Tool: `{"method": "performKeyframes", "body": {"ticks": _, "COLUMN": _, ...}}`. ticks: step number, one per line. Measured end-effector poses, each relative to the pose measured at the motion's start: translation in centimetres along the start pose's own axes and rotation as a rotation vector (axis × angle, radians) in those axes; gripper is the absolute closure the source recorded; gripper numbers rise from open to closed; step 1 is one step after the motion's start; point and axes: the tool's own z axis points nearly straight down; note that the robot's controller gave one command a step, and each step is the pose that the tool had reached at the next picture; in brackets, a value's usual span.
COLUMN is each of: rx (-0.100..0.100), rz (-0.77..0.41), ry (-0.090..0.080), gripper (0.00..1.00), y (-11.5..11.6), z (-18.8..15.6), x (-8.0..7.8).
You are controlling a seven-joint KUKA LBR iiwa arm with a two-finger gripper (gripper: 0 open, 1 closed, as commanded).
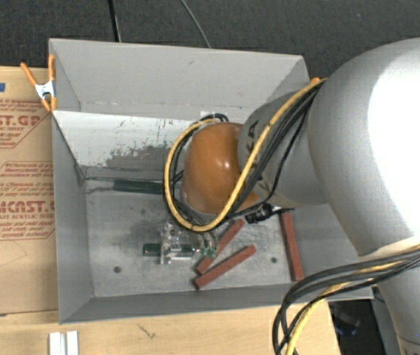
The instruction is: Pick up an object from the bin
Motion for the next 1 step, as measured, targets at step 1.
{"method": "performKeyframes", "body": {"ticks": 1, "rx": 0.004, "rz": -0.053, "ry": 0.003, "gripper": 1.0, "y": 0.27, "z": -14.95, "x": -2.36}}
